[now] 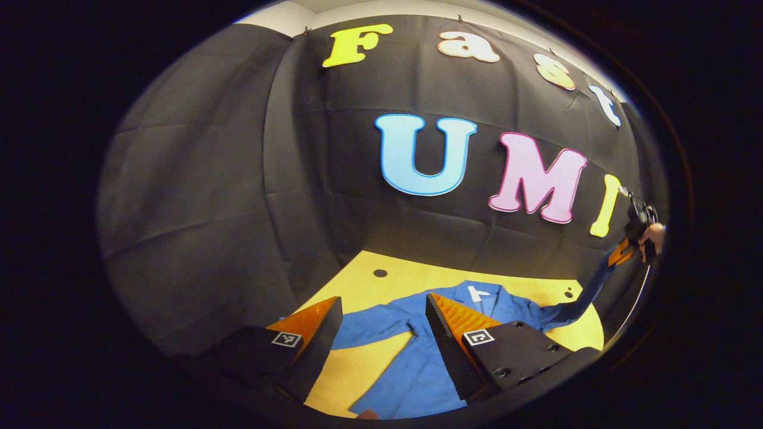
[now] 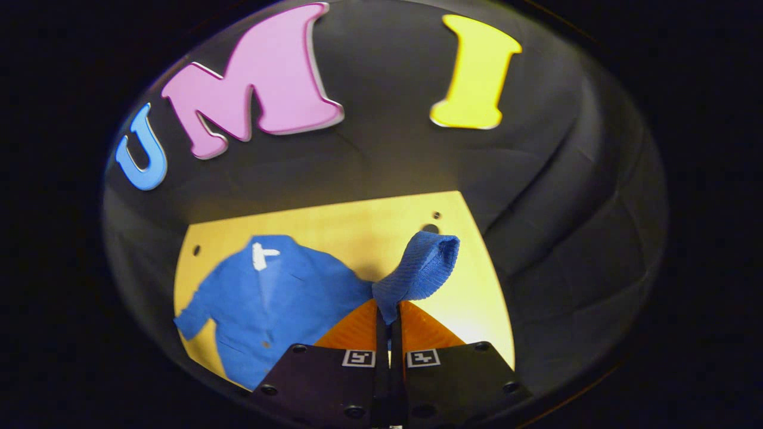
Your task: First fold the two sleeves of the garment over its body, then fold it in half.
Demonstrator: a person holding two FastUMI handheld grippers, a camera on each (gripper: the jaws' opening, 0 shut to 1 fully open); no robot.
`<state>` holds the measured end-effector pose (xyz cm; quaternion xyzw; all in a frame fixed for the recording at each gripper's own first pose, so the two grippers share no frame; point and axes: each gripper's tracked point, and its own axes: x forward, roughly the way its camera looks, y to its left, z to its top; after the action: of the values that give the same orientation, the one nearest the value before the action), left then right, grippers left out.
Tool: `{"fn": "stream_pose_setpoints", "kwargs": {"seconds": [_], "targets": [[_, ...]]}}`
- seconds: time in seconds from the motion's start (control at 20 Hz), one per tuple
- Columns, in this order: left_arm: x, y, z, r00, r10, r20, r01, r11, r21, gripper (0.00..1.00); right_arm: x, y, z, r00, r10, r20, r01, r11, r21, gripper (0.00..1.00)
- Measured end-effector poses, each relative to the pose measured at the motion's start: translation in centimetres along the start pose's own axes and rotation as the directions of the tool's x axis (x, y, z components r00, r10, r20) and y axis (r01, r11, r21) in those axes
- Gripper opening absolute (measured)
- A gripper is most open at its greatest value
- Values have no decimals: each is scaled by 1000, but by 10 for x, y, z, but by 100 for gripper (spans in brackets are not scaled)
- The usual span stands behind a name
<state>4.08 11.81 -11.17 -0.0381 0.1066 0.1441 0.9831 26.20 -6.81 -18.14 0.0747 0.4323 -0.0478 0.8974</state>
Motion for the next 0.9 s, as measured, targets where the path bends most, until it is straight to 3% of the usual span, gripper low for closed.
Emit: {"fn": "stream_pose_setpoints", "kwargs": {"seconds": [0.25, 0.45, 0.65, 0.9], "targets": [[-2, 75, -7, 993, 117, 5, -116, 991, -61, 81, 36, 164, -1, 980, 199, 19, -198, 979, -40, 4], [-21, 125, -36, 972, 230, -46, -234, 962, -138, 82, 93, 266, -48, 951, 306, -38, -309, 946, -103, 4], [-40, 158, -66, 936, 328, -126, -346, 923, -166, 81, 146, 332, -119, 922, 343, -182, -373, 912, -170, 4], [-62, 163, -95, 901, 366, -232, -406, 899, -161, 83, 191, 373, -192, 883, 342, -323, -412, 892, -183, 5]]}}
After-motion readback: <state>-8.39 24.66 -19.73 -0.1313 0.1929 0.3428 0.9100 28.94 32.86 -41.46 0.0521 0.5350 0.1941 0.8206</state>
